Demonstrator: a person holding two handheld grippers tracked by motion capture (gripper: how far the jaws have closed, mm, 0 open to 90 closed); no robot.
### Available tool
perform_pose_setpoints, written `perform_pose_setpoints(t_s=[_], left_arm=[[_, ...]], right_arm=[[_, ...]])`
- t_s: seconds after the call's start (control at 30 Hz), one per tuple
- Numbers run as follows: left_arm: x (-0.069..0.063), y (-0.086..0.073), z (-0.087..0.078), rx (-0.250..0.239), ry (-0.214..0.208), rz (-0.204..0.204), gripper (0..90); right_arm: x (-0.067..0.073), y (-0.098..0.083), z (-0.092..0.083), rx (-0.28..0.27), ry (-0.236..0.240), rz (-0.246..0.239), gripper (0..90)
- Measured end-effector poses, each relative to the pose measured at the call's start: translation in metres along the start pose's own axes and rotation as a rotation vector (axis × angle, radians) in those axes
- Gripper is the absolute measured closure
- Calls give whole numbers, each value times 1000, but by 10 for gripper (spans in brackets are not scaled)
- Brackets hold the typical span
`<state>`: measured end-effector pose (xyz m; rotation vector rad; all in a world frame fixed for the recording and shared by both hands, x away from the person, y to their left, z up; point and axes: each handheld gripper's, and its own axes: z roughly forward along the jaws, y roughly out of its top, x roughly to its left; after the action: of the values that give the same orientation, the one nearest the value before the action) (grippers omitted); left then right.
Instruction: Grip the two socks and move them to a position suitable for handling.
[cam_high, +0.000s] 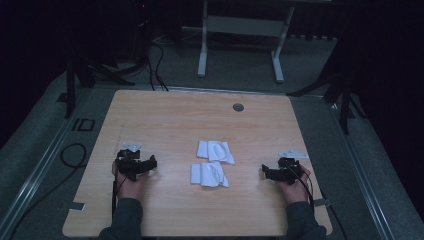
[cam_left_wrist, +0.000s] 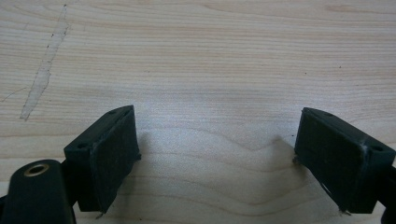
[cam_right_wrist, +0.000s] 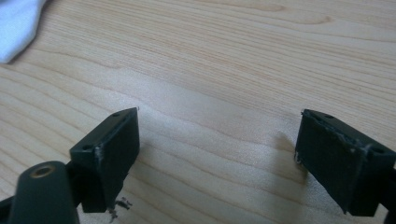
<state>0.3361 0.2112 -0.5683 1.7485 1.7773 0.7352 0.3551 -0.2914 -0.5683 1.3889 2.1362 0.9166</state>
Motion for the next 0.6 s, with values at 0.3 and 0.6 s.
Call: perform_pose_setpoints(t_s=[0.3,0.6], left_arm=[[0,0,0,-1,-2,3,134],[1,0,0,0,-11,13,137]], right_arm=[[0,0,0,0,-3,2,139],[3,2,-7,25,7,-10,356]])
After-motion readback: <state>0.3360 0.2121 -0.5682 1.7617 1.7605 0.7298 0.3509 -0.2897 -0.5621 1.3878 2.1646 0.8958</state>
